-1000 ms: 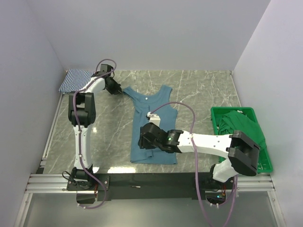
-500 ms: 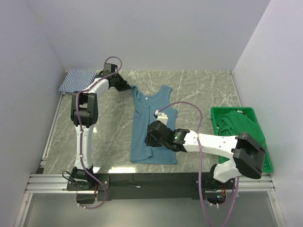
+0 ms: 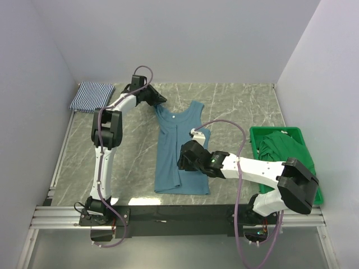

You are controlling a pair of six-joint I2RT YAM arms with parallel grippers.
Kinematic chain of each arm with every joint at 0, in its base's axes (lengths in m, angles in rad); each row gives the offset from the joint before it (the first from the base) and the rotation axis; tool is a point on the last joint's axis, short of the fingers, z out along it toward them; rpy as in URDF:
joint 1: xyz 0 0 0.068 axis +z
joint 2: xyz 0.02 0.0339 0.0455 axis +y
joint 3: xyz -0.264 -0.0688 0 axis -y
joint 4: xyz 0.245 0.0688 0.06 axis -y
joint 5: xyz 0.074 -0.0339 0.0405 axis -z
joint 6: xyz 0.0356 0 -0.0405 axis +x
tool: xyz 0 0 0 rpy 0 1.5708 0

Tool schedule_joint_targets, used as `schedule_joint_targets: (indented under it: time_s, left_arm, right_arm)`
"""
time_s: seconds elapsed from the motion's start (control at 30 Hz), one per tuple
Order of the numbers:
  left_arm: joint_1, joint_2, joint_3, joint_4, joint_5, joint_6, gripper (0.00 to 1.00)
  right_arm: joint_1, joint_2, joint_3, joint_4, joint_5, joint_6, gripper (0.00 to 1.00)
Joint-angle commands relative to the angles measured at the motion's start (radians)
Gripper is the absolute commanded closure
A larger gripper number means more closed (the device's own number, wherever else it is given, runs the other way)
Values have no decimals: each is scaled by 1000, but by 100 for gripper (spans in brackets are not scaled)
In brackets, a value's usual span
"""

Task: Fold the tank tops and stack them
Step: Fold the tank top

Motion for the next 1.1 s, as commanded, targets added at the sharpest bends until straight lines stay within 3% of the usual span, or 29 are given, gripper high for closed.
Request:
schedule_joint_targets:
  time_s: [0.0,0.13,0.33,0.5,0.63,0.87,1.07]
  left_arm:
    - [-5,26,55,34,39,-23,82]
    - [-5,-36,10,65,18,4,71]
    - [4,-165,15,8,-60,95,63]
    - [4,-336,-68,-173,-452,130,57]
    - [5,-363,-82,-354,-613,115,50]
    - [-5,-258,-33,-449,-630,107,45]
    - [-14,-212,-45,-371,-555,110,31]
  right_arm:
    - [-12,-30,-12,34,10,-18,54]
    - [-17,-23,-9,53,7,-33,54]
    - [-15,0,16,63,36,-61,54]
    - [-20,36,63,48,54,-89,54]
    - [-24,40,74,48,48,-92,54]
    - [-27,28,77,33,50,-95,54]
    - [-27,10,59,33,51,-86,54]
